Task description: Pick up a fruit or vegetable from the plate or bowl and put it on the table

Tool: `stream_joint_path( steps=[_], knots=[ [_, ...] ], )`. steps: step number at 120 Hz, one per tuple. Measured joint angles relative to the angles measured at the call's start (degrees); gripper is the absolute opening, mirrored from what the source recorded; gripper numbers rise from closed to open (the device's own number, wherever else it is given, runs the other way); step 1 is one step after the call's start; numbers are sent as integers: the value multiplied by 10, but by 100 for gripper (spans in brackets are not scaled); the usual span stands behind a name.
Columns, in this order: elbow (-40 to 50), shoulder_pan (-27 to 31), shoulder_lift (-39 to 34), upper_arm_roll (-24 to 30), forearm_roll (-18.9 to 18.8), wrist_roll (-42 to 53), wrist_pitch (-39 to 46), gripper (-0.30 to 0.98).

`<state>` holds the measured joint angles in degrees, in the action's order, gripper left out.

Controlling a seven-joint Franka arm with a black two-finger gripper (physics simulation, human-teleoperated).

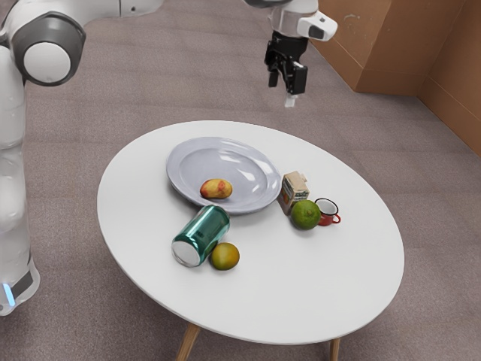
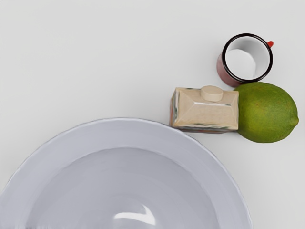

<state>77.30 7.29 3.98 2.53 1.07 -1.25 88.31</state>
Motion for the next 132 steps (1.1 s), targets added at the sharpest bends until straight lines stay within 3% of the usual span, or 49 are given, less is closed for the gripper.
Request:
stream_joint_path(
  steps=[51,90,122,132],
  knots=[
    [0,-13,-2,8,3,-8,-19,69],
    [0,-139,-1,10,1,-11,-62,69],
    [0,-112,-3,6,1,-13,-71,69],
    [53,-115,-38,-2,3,-13,-58,69]
  ],
)
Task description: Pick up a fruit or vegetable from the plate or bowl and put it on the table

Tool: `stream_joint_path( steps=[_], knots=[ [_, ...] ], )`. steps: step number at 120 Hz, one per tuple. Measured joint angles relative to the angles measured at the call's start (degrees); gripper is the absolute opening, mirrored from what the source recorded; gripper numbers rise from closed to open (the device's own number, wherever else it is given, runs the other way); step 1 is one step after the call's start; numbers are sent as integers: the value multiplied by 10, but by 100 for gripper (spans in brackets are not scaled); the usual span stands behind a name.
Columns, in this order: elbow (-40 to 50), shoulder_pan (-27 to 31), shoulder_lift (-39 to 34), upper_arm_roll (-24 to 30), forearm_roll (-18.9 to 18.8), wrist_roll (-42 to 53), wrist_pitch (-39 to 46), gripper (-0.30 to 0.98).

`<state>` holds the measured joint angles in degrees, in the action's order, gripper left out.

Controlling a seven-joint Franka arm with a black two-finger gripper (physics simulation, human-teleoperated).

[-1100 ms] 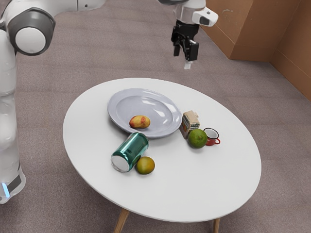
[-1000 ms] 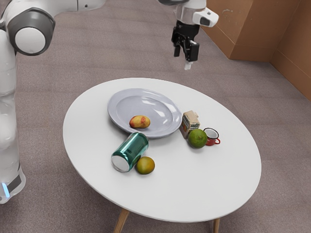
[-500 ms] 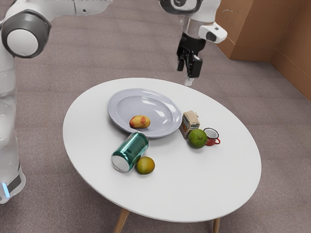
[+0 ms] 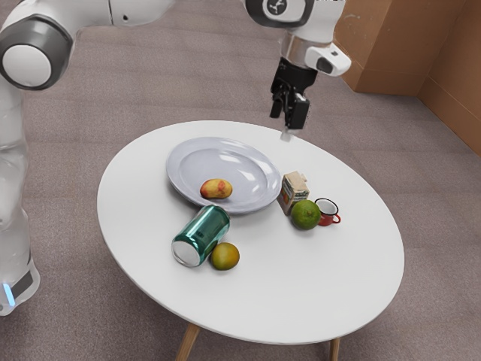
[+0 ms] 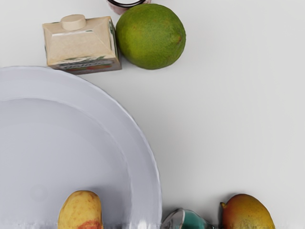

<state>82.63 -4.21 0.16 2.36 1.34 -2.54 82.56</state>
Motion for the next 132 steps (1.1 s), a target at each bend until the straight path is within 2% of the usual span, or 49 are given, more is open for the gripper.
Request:
stream_joint_path(
  steps=[23,35,50,70,103,132],
  knots=[
    [253,-5,-177,-28,9,4,72,69],
    [318,-15,-222,-35,11,11,101,69],
    [361,-19,-237,-37,11,18,129,69],
    [387,-25,-244,-74,7,25,149,69],
    [391,-24,-201,-102,4,35,180,69],
    [415,-25,-183,-106,-5,51,218,69]
  ],
)
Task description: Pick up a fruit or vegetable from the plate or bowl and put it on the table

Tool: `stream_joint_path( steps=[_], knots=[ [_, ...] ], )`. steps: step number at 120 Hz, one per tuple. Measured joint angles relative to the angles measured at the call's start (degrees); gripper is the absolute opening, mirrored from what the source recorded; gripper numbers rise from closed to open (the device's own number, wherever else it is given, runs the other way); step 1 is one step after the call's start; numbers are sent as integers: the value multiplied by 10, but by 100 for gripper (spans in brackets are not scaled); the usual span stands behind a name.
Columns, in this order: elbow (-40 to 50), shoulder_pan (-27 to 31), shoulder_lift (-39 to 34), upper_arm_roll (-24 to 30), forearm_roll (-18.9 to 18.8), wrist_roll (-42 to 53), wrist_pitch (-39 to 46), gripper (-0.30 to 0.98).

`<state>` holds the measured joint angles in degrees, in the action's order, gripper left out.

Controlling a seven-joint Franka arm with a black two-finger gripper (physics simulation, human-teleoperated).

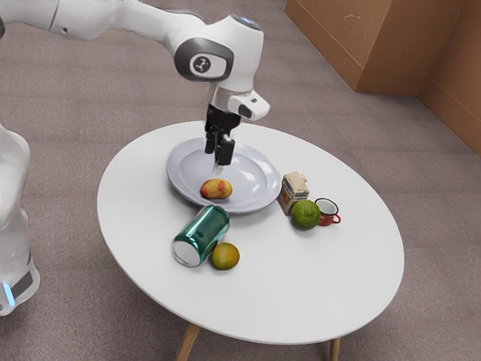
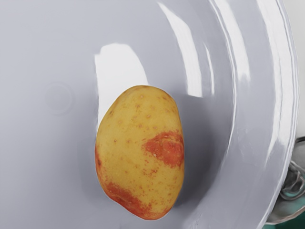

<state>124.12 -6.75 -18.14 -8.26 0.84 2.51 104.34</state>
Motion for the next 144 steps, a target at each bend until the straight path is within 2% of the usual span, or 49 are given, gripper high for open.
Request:
stream_joint_path(
  steps=[62,144],
  knots=[
    [31,2,14,-16,-10,27,37,69],
    [28,1,83,-18,-2,41,86,69]
  ],
)
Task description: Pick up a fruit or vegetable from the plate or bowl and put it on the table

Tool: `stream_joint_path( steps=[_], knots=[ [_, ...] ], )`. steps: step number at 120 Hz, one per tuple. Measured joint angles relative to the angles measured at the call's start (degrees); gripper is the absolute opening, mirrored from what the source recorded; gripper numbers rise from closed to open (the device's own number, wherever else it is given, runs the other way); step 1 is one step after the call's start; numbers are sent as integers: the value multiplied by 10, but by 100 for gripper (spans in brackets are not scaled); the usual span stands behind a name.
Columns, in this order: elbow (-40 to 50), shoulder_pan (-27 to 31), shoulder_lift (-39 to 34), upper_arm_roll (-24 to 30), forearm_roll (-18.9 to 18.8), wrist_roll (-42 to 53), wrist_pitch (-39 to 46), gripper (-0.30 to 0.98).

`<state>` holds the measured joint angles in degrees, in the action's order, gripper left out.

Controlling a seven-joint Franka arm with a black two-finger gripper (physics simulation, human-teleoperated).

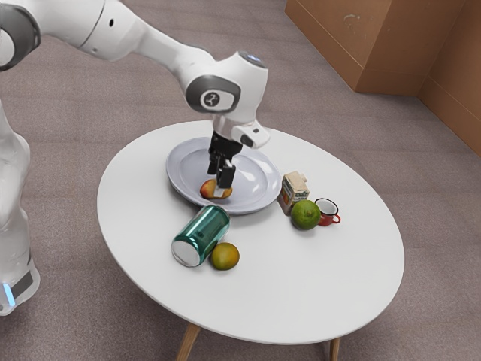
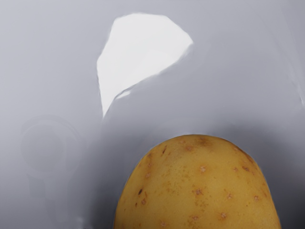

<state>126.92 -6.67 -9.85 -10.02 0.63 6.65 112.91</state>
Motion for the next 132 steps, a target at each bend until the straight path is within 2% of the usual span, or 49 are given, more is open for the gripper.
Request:
stream_joint_path(
  steps=[15,32,48,57,70,96,132],
  knots=[
    [1,1,5,-1,2,1,6,59],
    [1,1,6,-1,2,6,11,35],
    [-1,-2,-3,0,0,10,14,19],
    [-4,-18,-13,2,-1,11,12,17],
    [-25,-49,-18,5,0,14,5,21],
    [-83,-61,-13,8,-2,19,-20,21],
    [-169,-117,60,25,-1,24,-44,21]
  ],
)
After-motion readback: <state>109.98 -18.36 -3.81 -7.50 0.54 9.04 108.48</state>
